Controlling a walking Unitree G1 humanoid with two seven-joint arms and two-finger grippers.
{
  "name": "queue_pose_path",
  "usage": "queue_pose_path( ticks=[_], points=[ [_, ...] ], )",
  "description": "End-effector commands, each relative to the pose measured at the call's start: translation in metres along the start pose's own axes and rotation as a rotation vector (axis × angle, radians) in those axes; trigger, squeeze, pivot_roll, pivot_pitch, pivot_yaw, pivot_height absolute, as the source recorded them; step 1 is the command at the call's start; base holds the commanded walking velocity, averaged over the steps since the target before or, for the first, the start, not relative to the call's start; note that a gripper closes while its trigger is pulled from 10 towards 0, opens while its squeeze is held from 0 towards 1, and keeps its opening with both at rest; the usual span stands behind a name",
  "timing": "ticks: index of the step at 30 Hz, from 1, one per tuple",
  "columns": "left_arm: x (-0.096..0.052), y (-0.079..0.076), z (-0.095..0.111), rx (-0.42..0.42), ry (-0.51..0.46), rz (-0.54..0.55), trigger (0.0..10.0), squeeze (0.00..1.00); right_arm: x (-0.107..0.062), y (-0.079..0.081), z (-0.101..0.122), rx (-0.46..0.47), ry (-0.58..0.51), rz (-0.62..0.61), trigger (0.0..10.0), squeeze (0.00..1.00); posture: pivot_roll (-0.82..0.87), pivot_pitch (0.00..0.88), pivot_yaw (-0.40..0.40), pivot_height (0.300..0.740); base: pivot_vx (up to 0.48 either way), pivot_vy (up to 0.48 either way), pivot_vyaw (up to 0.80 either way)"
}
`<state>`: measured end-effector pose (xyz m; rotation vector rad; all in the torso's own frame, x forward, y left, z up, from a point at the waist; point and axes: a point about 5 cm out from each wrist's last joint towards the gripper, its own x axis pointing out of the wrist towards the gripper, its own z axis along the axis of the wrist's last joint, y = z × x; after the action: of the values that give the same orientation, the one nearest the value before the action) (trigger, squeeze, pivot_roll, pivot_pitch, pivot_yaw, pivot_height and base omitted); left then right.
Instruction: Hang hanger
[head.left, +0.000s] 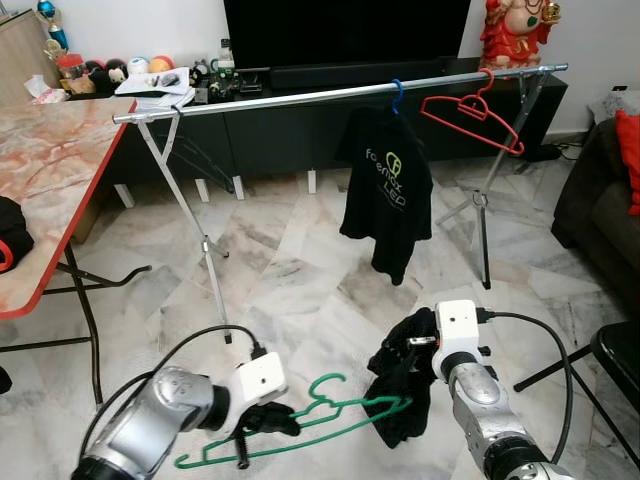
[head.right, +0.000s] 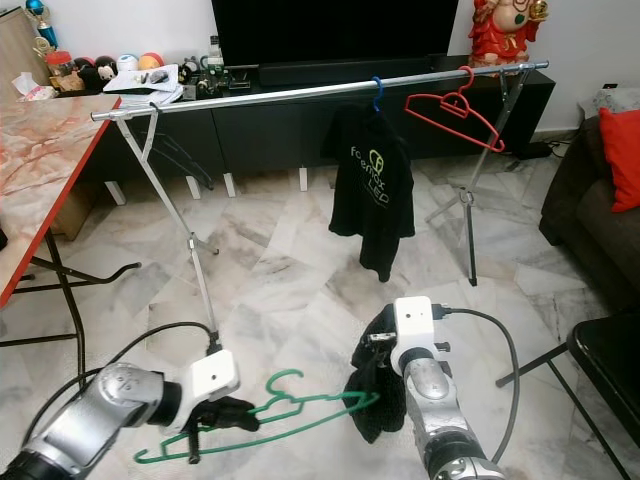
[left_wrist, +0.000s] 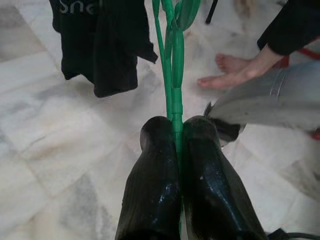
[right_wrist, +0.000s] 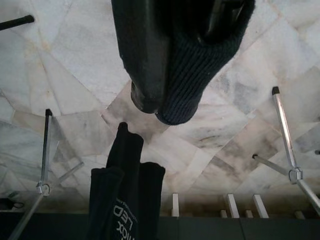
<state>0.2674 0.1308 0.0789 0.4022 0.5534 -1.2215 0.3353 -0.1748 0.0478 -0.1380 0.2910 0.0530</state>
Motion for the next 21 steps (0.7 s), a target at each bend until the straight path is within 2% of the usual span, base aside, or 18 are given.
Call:
queue_pose_path(
  ticks=[1, 8, 17, 21],
  points=[
    [-0.004, 0.001, 0.003, -0.006, -0.01, 0.0, 10.0, 0.0, 0.001, 0.003, 0.001, -0.002, 0.006, 0.007, 10.0, 0.0, -0.02, 0.058, 0.028, 0.74, 0.0, 0.0, 0.0],
    [0.005, 0.012, 0.015, -0.037, -0.093, 0.137, 10.0, 0.0, 0.0, 0.007, -0.003, 0.003, 0.026, 0.01, 10.0, 0.0, -0.02, 0.058, 0.029, 0.74, 0.0, 0.0, 0.0],
    [0.007, 0.011, 0.016, -0.061, -0.117, 0.167, 10.0, 0.0, -0.003, 0.009, -0.011, 0.012, 0.046, 0.007, 10.0, 0.0, -0.02, 0.058, 0.032, 0.74, 0.0, 0.0, 0.0],
    [0.008, 0.009, 0.017, -0.073, -0.131, 0.164, 10.0, 0.0, -0.005, 0.011, -0.017, 0.053, 0.07, 0.007, 10.0, 0.0, -0.02, 0.057, 0.033, 0.74, 0.0, 0.0, 0.0]
  ],
)
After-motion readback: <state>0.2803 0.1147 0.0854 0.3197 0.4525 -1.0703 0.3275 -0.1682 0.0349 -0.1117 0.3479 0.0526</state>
